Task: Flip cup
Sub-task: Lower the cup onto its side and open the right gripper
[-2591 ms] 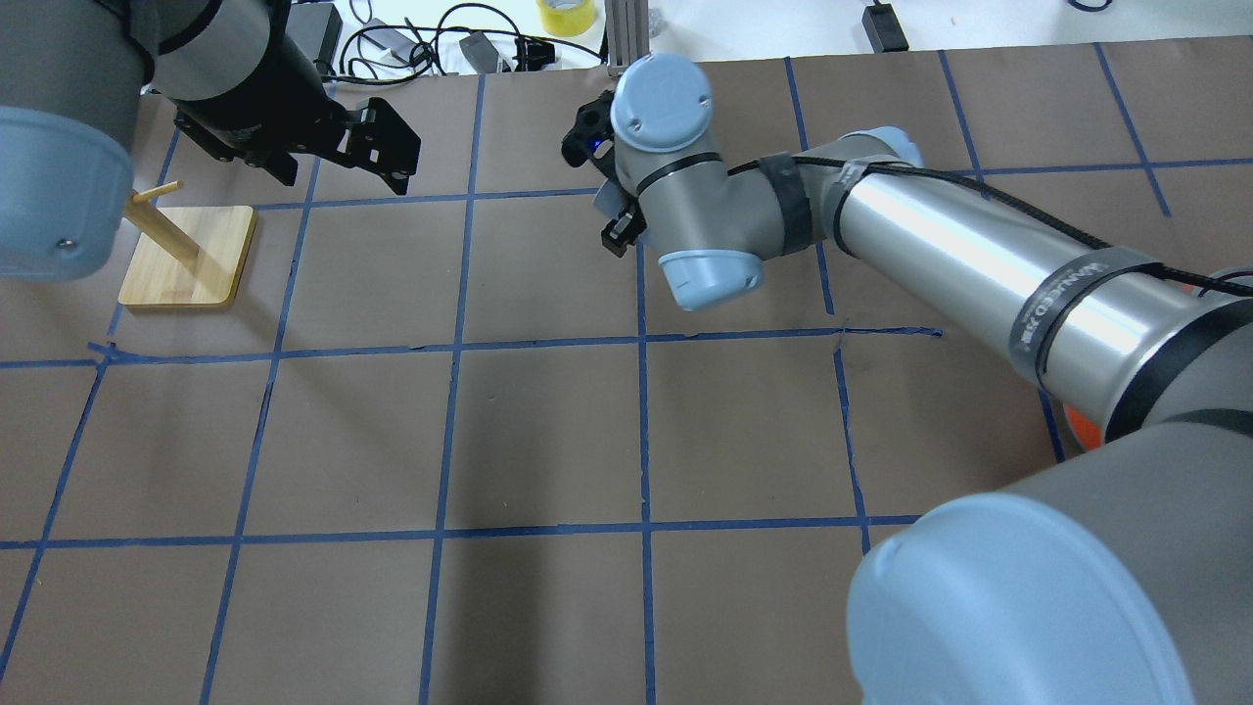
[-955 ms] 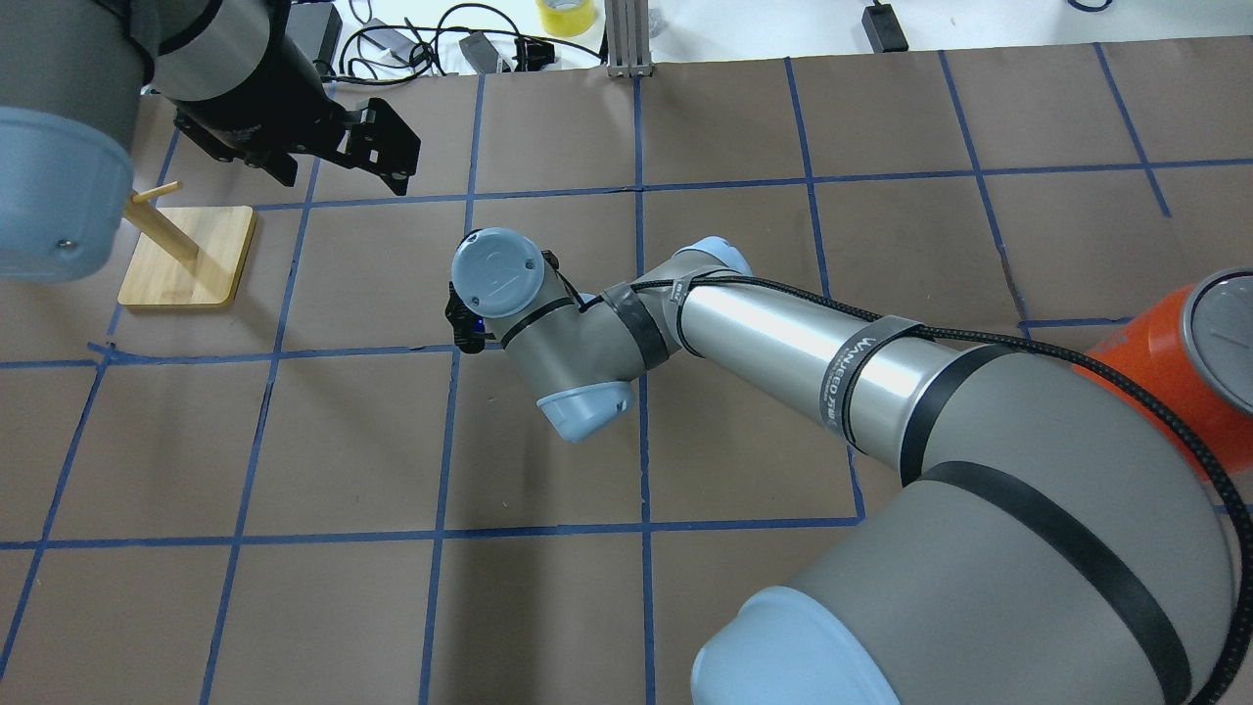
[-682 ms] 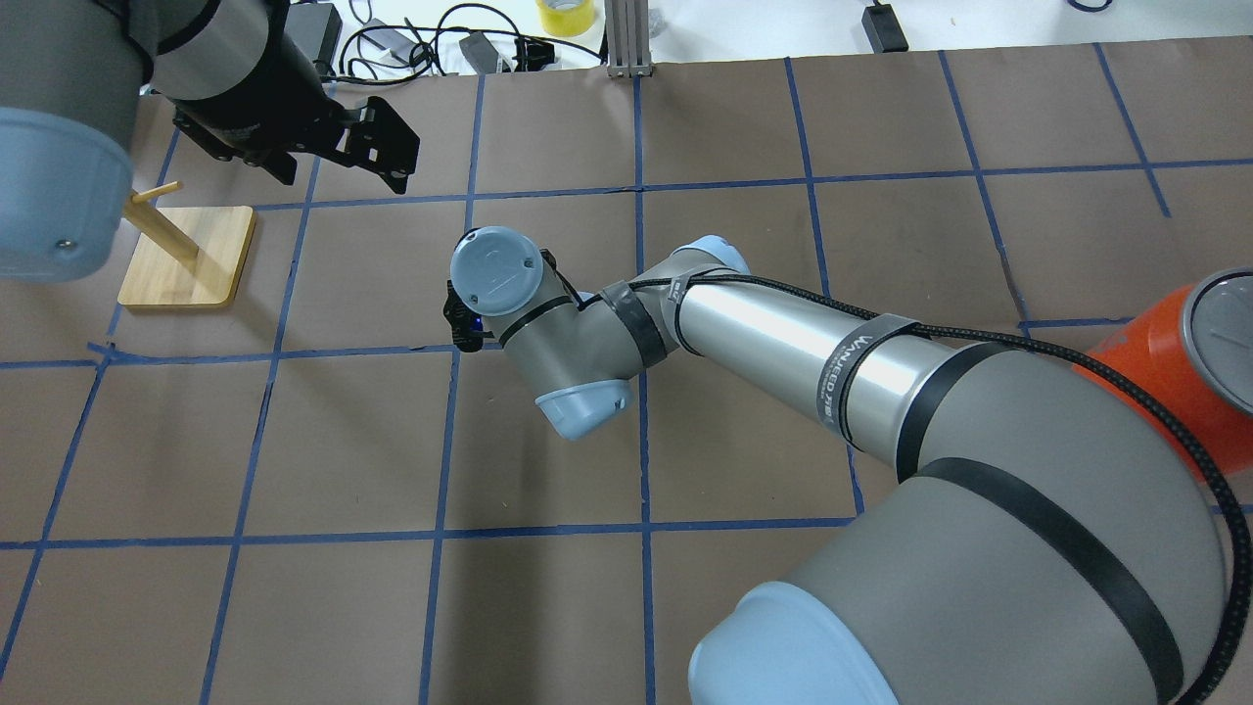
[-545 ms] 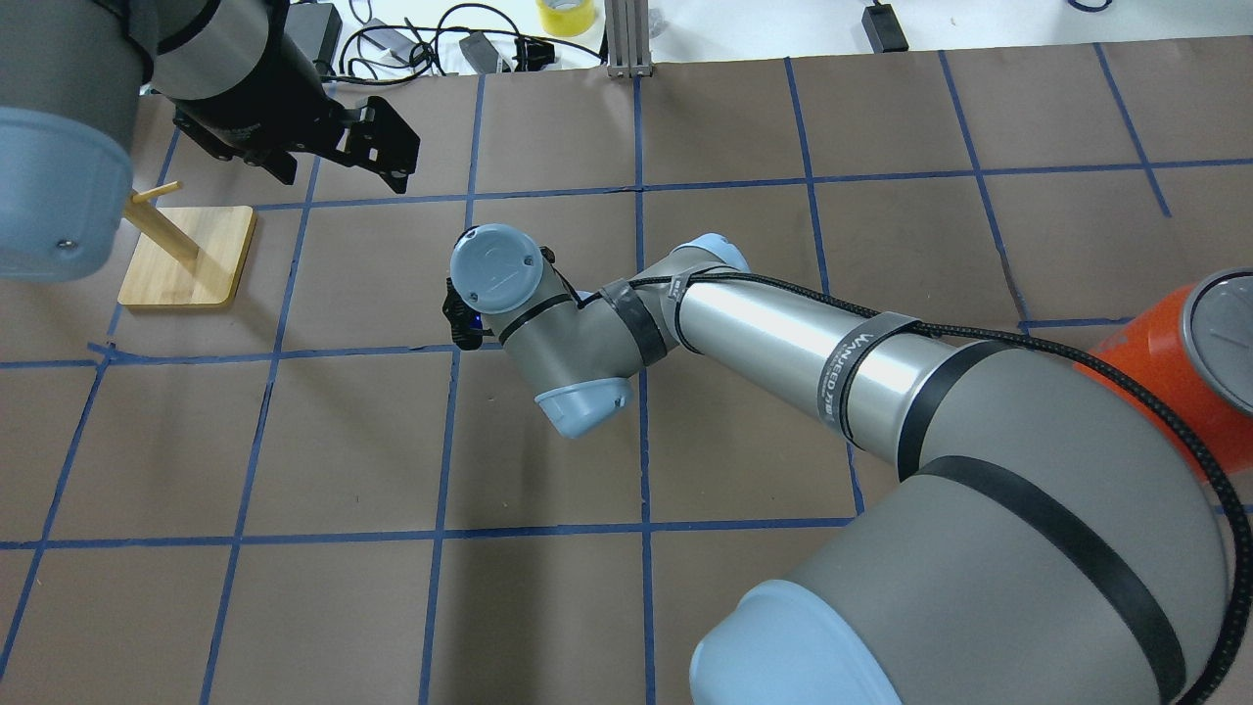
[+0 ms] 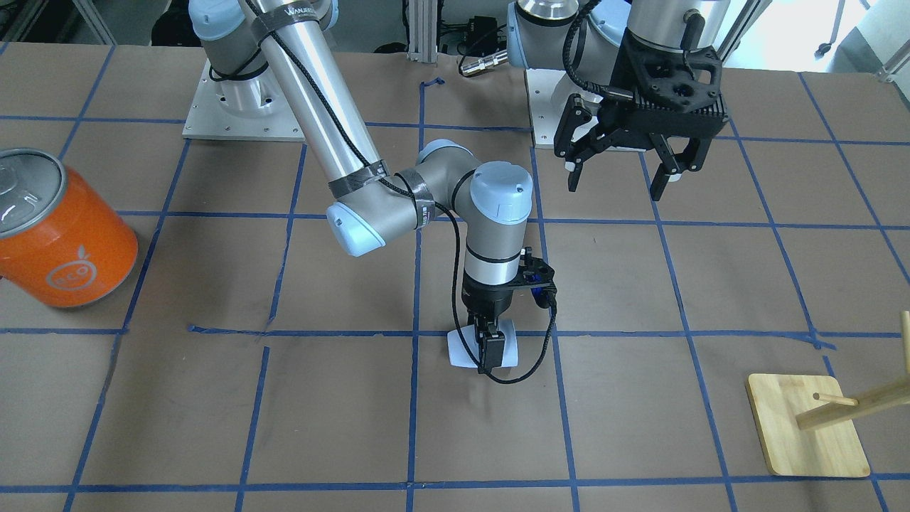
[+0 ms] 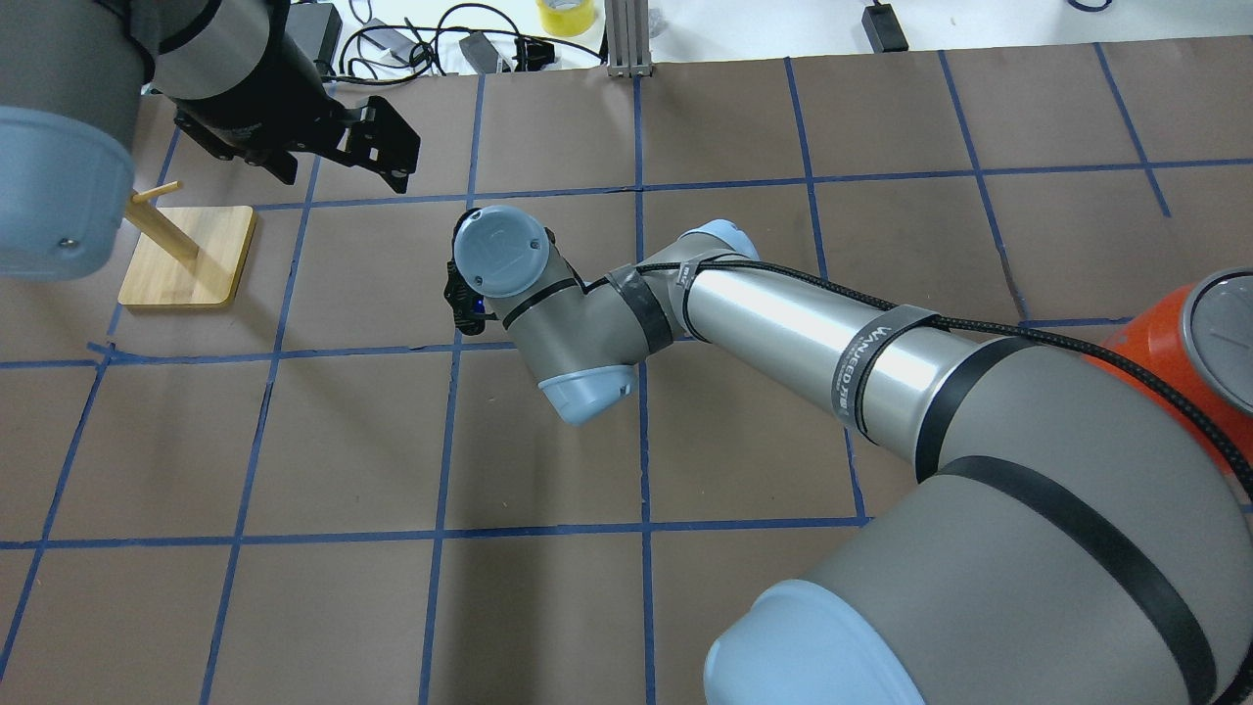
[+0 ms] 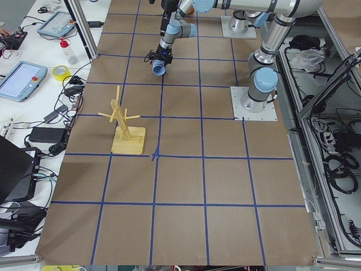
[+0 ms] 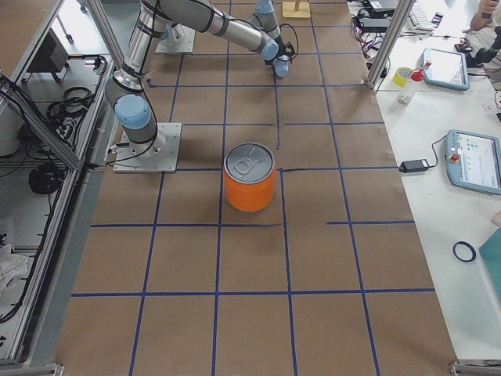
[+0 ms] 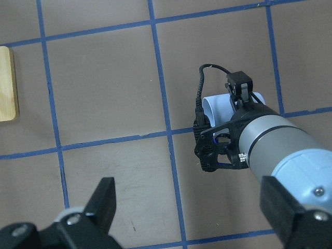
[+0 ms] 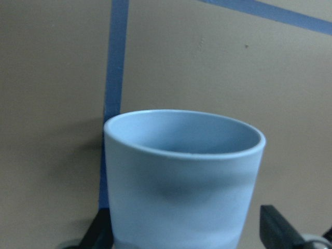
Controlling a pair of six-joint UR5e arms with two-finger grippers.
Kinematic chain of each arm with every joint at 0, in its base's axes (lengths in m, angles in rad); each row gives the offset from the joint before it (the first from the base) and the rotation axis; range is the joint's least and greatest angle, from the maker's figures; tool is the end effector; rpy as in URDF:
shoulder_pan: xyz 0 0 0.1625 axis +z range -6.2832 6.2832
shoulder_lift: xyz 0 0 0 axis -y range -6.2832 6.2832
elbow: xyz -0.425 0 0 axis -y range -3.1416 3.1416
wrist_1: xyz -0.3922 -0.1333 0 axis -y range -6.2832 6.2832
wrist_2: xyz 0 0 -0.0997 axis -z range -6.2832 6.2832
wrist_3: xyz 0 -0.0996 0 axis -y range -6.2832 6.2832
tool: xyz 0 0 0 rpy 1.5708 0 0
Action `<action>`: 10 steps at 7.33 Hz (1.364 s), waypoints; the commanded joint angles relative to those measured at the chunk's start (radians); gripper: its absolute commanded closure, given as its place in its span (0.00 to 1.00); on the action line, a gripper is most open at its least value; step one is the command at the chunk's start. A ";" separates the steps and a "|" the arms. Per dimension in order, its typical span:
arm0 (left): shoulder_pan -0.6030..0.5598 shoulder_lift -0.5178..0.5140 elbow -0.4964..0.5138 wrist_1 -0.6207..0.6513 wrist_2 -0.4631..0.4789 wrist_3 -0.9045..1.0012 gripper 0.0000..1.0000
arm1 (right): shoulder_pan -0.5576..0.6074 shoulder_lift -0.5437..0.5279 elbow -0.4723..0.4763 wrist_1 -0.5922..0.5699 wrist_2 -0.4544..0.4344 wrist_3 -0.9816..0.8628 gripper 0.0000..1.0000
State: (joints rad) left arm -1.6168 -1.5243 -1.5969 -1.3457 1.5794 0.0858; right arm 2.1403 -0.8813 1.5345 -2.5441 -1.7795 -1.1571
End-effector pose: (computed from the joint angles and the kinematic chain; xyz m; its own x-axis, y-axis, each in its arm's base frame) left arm -0.1550 -0.4867 0.5227 -0.9915 0.1268 -0.0291 0.1301 0.9617 -0.2414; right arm 0.4762 -0.5348 0.1909 0.1233 -0.9219 0.3672 -0.9923 -0.1114 0.0536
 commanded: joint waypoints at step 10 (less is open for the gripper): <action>0.002 0.000 0.000 0.000 0.001 -0.001 0.00 | -0.481 -0.261 0.000 0.393 -0.006 0.130 0.01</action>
State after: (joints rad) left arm -1.6157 -1.5242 -1.5969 -1.3457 1.5797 0.0851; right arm 1.7536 -1.1123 1.5336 -2.2263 -1.7860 -1.1131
